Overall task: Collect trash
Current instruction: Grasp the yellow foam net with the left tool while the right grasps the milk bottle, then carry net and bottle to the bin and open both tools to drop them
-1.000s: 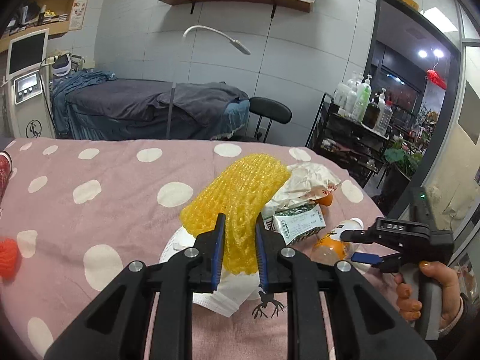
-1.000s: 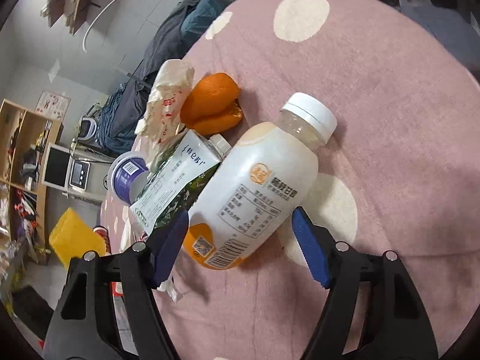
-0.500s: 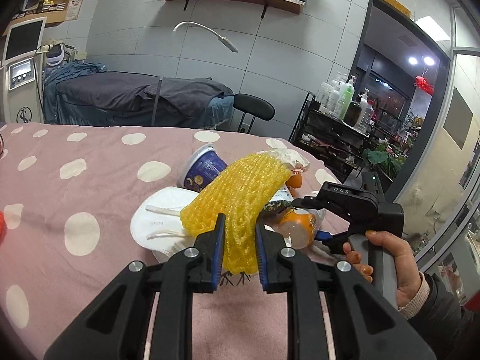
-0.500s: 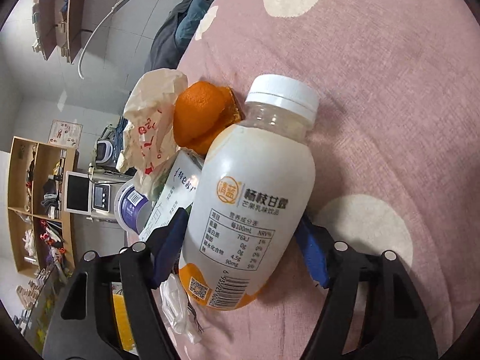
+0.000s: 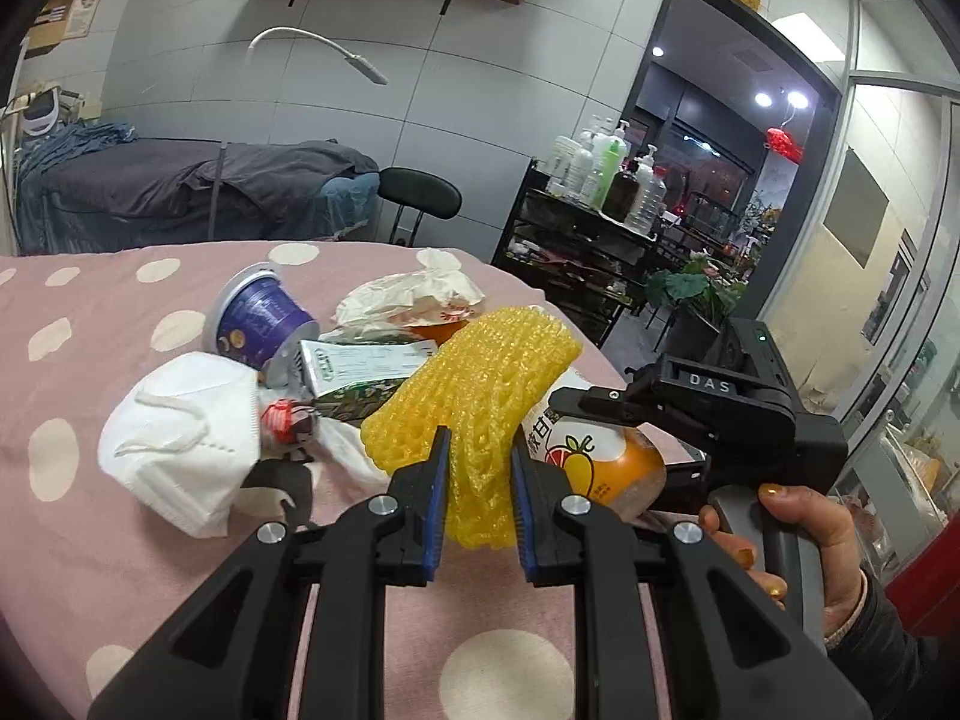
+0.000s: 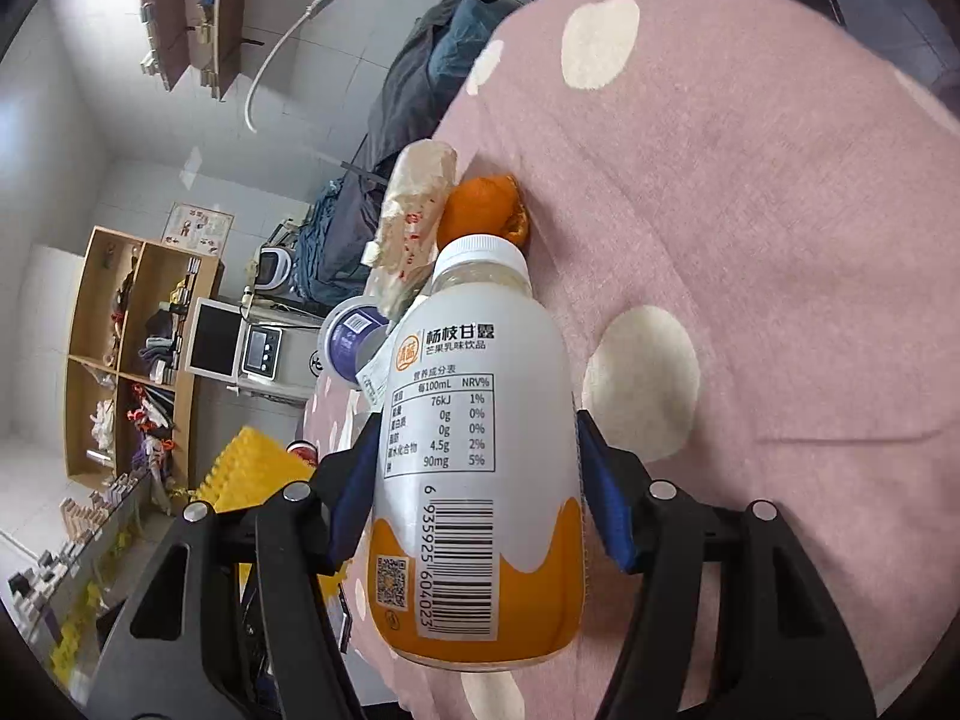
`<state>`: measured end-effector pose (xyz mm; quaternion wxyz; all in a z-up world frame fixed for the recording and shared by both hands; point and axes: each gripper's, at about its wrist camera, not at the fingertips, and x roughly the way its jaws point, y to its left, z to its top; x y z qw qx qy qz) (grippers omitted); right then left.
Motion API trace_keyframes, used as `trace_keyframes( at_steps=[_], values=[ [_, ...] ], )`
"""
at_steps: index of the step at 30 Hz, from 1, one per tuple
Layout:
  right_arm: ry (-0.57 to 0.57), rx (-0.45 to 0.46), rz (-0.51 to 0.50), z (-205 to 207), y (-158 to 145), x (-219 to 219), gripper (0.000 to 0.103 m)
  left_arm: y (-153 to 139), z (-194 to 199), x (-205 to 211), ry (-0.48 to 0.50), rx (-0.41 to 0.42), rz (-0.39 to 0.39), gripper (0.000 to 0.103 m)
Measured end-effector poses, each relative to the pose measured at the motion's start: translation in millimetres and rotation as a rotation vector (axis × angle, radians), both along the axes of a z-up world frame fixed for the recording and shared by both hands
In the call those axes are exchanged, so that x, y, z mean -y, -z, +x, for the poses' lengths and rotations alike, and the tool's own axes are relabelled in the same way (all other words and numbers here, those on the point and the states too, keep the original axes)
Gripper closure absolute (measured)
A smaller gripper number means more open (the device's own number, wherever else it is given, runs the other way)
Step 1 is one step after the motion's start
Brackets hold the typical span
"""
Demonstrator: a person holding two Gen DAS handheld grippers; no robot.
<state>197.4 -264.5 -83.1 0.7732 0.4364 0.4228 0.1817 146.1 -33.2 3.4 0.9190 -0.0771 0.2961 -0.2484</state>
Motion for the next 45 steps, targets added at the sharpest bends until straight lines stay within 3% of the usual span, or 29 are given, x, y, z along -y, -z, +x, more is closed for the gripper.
trace_keyframes(
  at_steps=[7, 13, 19, 23, 28, 33, 38, 45],
  values=[
    [0.099, 0.063, 0.012, -44, -14, 64, 0.041, -2, 1, 42, 0.110, 0.006, -0.019, 0.084],
    [0.244, 0.087, -0.105, -73, -17, 123, 0.041, -4, 1, 84, 0.222, 0.025, -0.036, 0.084],
    [0.436, 0.021, -0.304, -94, 1, 185, 0.041, -5, 2, 124, 0.328, 0.020, -0.034, 0.084],
    [0.510, -0.078, -0.472, -92, 34, 221, 0.041, -3, 5, 149, 0.384, -0.007, -0.039, 0.084],
    [0.455, -0.269, -0.577, -65, 102, 246, 0.041, 3, 7, 176, 0.439, -0.042, -0.020, 0.084],
    [0.407, -0.383, -0.640, -44, 154, 253, 0.041, 12, 13, 199, 0.476, -0.084, 0.006, 0.084],
    [0.363, -0.443, -0.687, -33, 181, 253, 0.041, 19, 19, 219, 0.509, -0.116, 0.030, 0.084],
    [0.346, -0.455, -0.719, -38, 190, 253, 0.036, 29, 24, 247, 0.557, -0.174, 0.059, 0.084]
  ],
)
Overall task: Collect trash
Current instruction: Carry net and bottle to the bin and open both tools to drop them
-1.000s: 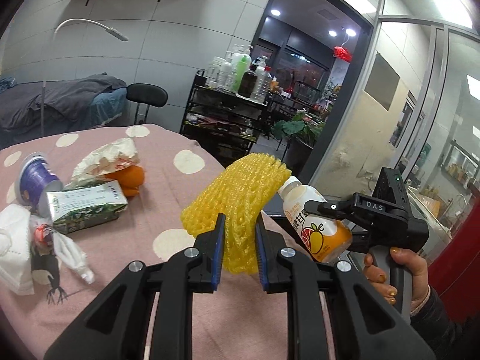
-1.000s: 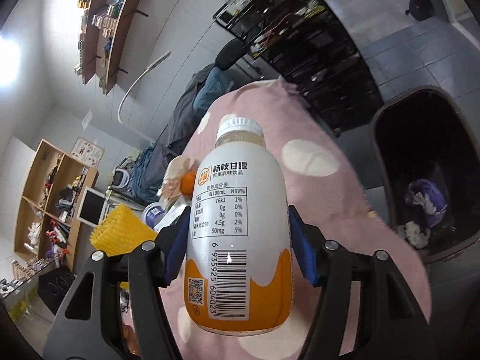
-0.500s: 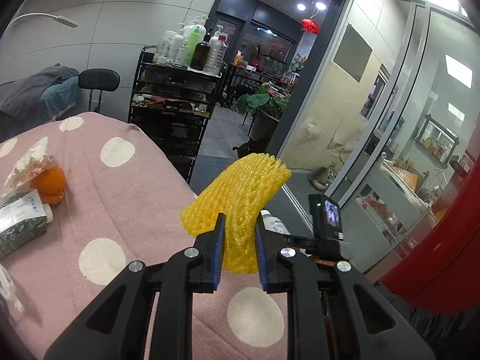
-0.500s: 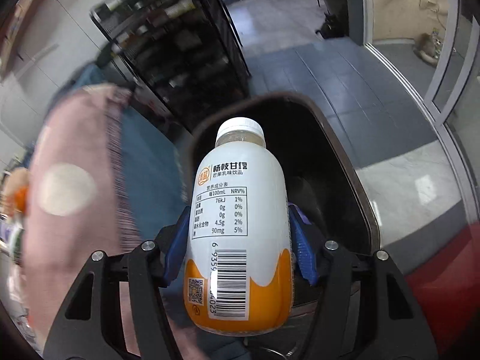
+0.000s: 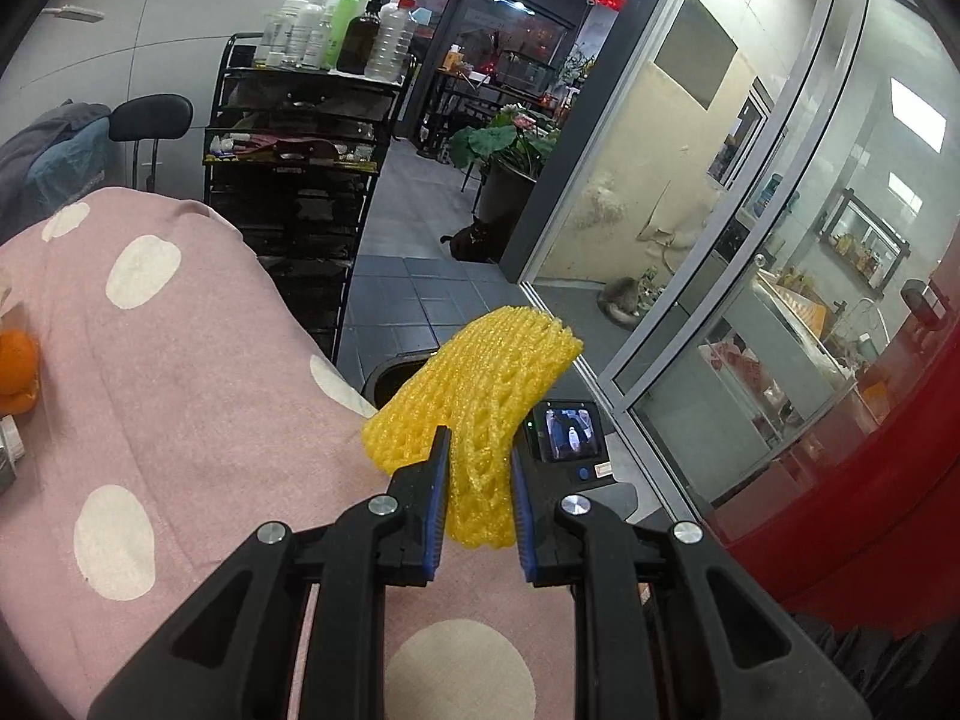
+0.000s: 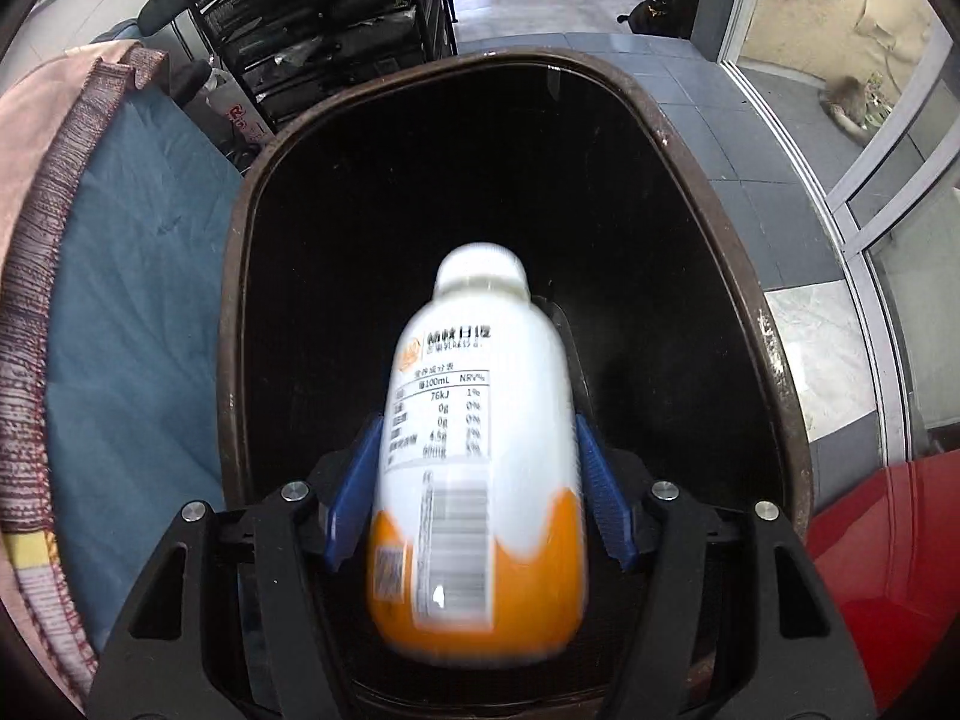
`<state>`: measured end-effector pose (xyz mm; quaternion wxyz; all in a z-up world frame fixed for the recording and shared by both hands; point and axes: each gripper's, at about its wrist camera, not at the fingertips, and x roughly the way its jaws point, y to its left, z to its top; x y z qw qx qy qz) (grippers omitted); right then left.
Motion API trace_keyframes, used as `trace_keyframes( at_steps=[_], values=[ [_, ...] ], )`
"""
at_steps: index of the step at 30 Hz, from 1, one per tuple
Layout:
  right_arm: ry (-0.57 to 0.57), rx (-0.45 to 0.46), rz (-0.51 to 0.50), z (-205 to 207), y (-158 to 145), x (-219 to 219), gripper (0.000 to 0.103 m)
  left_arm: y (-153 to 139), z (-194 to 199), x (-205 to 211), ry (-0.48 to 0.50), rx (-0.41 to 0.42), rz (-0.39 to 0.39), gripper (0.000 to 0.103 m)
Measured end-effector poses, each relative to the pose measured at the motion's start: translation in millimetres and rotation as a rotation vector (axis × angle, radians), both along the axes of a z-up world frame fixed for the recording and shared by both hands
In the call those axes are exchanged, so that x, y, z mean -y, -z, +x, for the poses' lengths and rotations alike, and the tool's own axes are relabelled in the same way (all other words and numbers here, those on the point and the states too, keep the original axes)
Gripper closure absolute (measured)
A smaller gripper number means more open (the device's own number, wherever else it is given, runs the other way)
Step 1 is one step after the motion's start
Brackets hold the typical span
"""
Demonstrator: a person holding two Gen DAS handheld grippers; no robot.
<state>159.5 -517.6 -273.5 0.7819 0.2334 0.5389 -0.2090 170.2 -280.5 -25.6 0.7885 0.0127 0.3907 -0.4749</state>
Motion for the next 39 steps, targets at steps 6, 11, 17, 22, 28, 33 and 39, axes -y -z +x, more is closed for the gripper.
trace_keyframes(
  at_steps=[6, 11, 17, 22, 28, 33, 39],
  values=[
    [0.051, 0.056, 0.000, -20, -17, 1, 0.031, 8, 10, 32, 0.045, -0.084, 0.027, 0.084],
    [0.127, 0.131, -0.001, -57, -43, 1, 0.030, 27, 22, 69, 0.084, -0.208, 0.059, 0.084],
    [0.204, 0.172, -0.034, -97, -66, 0, 0.028, 54, 27, 115, 0.123, -0.328, 0.121, 0.084],
    [0.241, 0.171, -0.045, -117, -71, 1, 0.028, 75, 31, 146, 0.131, -0.361, 0.225, 0.084],
    [0.264, 0.185, -0.049, -136, -75, -2, 0.028, 99, 35, 174, 0.129, -0.368, 0.322, 0.084],
    [0.260, 0.184, -0.071, -145, -79, -6, 0.028, 104, 31, 186, 0.142, -0.343, 0.356, 0.056],
    [0.260, 0.180, -0.089, -152, -83, -8, 0.028, 94, 24, 183, 0.148, -0.291, 0.344, 0.028]
  ],
)
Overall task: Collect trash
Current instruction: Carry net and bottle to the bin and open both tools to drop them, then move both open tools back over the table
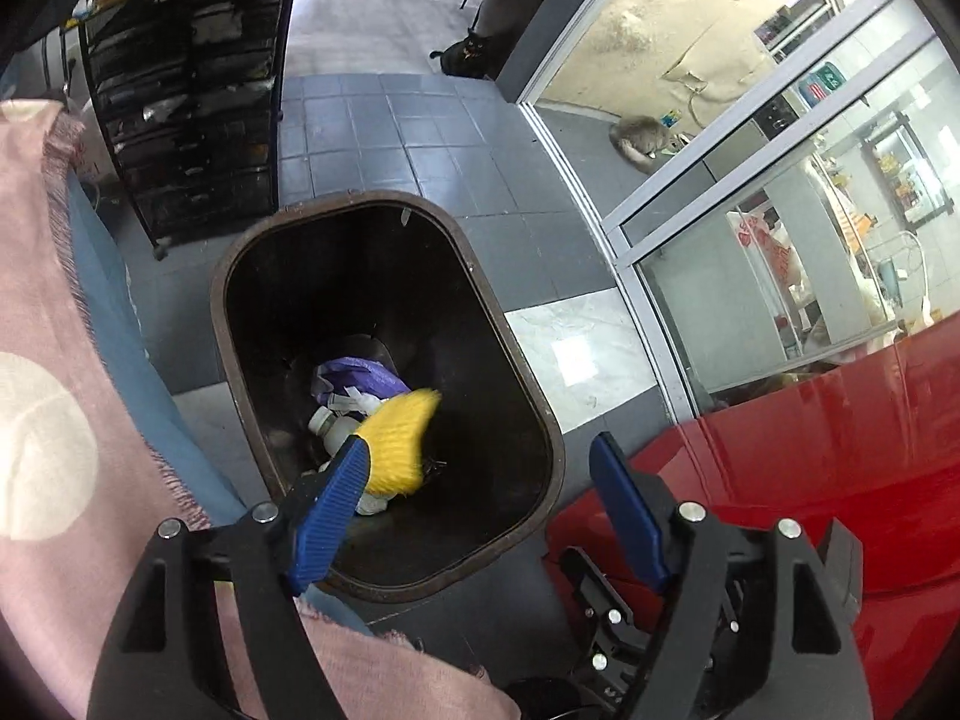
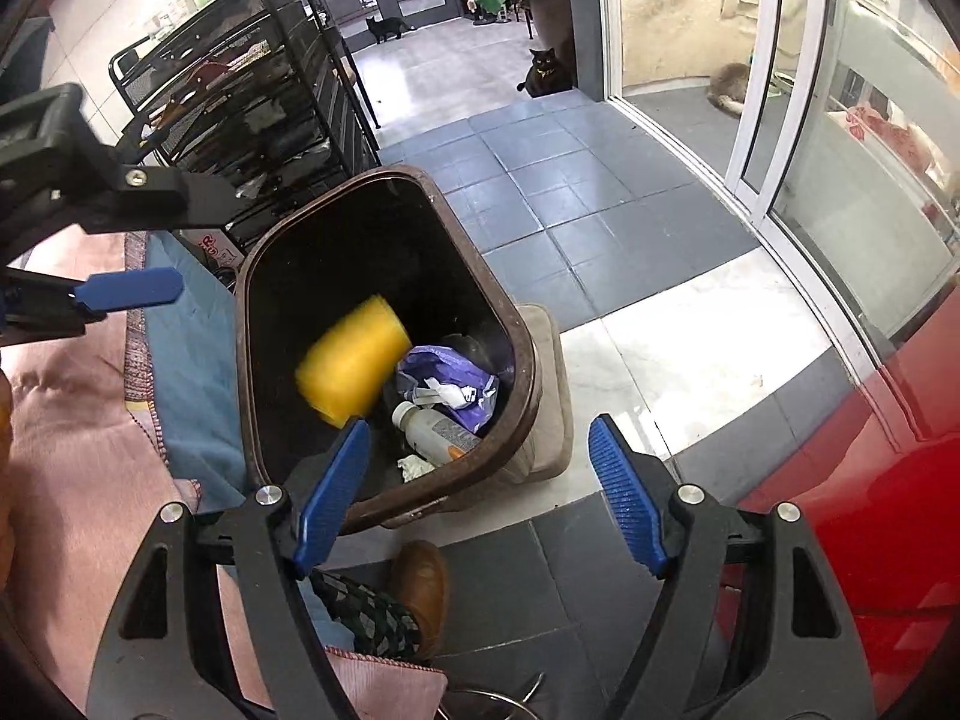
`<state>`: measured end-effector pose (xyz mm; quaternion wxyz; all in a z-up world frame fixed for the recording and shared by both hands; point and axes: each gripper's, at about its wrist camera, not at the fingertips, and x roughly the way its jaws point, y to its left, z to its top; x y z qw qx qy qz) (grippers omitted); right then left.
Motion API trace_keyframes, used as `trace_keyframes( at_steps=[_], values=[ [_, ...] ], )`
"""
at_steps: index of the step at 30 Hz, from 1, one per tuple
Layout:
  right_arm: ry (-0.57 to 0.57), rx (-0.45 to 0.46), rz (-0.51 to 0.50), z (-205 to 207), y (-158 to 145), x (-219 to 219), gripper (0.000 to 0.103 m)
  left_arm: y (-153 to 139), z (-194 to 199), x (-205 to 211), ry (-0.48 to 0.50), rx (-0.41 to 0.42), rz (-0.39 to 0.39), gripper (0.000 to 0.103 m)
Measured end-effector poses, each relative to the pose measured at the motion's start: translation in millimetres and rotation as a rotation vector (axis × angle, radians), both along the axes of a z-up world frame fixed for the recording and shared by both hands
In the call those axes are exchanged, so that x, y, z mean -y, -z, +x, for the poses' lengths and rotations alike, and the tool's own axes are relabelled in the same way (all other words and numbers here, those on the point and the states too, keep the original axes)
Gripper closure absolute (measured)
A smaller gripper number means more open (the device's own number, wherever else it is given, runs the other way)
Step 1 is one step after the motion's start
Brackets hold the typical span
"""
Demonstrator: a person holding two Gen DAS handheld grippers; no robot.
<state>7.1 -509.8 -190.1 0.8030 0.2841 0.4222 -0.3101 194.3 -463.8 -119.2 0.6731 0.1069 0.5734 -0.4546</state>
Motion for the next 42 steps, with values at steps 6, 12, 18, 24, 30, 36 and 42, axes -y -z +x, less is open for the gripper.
trace_keyframes(
  at_steps=[6, 12, 18, 24, 30, 36, 42],
  values=[
    [-0.004, 0.019, -0.034, -2, -14, -5, 0.028, -29, -7, -31, -0.011, 0.042, -0.099, 0.021],
    [-0.044, 0.068, -0.092, 7, -43, -19, 0.024, -64, -25, -86, -0.055, 0.146, -0.177, 0.018],
    [-0.168, 0.159, -0.152, 31, -91, -57, 0.022, -93, -35, -172, -0.178, 0.272, -0.218, 0.012],
    [-0.409, 0.247, -0.130, 74, -129, -124, 0.015, -112, -44, -287, -0.432, 0.456, -0.195, 0.010],
    [-0.684, 0.256, -0.078, 121, -140, -214, 0.015, -107, -49, -400, -0.743, 0.515, -0.134, 0.009],
    [-0.882, 0.247, -0.055, 144, -147, -287, 0.015, -101, -49, -480, -0.945, 0.548, -0.059, 0.009],
    [-0.962, 0.225, -0.028, 148, -143, -320, 0.015, -91, -48, -528, -1.046, 0.485, -0.105, 0.009]
  ],
)
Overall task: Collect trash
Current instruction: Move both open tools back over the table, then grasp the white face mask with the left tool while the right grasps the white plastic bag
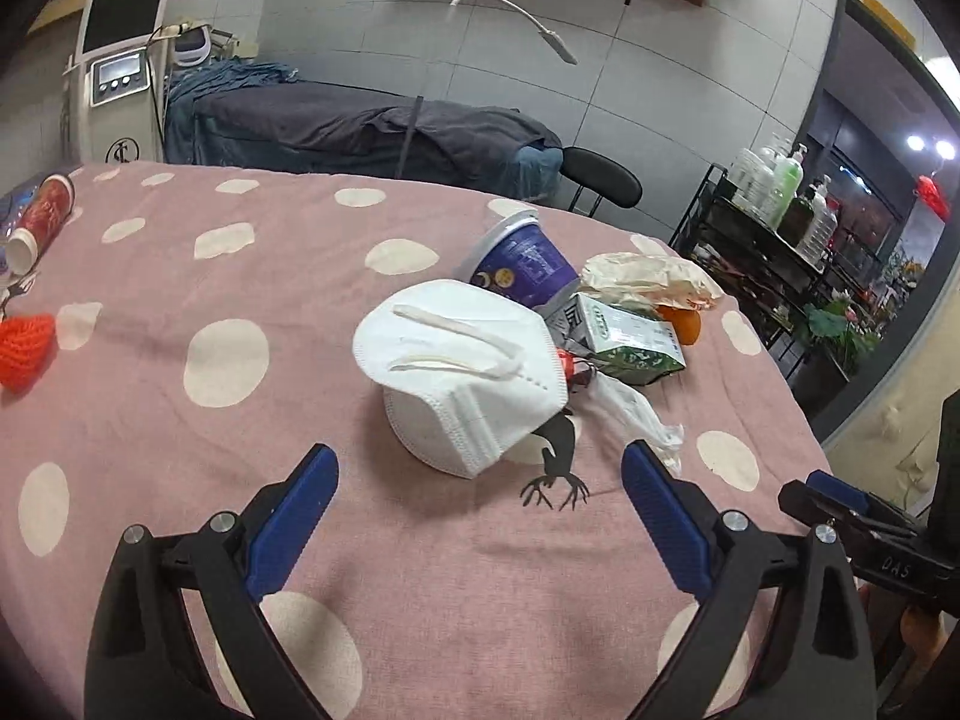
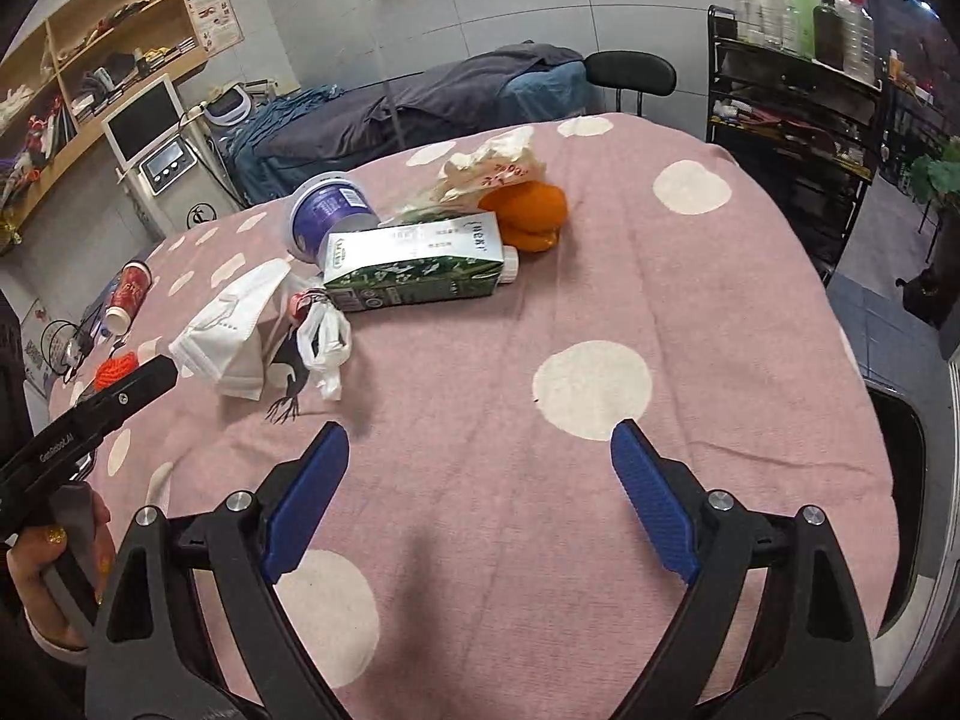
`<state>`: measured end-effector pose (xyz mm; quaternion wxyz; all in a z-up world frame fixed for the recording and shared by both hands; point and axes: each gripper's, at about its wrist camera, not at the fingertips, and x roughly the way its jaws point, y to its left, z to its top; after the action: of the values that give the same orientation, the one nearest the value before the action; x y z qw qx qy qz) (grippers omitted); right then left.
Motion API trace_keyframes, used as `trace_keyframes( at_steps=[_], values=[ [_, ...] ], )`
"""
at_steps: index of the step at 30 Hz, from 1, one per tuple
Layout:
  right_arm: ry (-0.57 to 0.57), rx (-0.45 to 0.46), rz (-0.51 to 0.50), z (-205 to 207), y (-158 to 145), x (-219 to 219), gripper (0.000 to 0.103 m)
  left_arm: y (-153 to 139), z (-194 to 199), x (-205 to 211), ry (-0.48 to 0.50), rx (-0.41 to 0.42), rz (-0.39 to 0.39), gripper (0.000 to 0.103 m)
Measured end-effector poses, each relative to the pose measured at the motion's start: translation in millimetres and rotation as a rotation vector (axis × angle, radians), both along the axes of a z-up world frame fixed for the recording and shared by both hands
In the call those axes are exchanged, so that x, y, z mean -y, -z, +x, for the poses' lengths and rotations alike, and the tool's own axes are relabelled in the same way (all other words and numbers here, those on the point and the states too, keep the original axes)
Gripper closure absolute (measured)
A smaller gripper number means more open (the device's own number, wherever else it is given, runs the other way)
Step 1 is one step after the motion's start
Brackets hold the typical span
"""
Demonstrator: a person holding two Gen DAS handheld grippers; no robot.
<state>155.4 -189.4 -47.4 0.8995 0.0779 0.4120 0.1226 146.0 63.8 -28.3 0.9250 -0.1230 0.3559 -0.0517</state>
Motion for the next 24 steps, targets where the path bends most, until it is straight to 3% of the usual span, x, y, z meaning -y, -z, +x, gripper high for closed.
trace_keyframes(
  at_steps=[9, 12, 15, 22, 24],
  values=[
    [-0.033, -0.030, -0.020, 7, 7, -15, 0.015, 10, 28, -13, 0.031, -0.004, -0.104, 0.011],
    [-0.042, -0.039, -0.024, 9, 8, -19, 0.015, 10, 39, -12, 0.057, 0.012, -0.163, 0.016],
    [-0.060, -0.040, -0.043, 11, 8, -25, 0.015, 13, 49, -10, 0.085, 0.019, -0.216, 0.029],
    [-0.115, -0.046, -0.073, 22, 8, -42, 0.015, 19, 52, -13, 0.092, 0.009, -0.284, 0.082],
    [-0.134, -0.041, -0.082, 24, 6, -48, 0.015, 17, 47, -17, 0.083, 0.022, -0.279, 0.087]
  ],
)
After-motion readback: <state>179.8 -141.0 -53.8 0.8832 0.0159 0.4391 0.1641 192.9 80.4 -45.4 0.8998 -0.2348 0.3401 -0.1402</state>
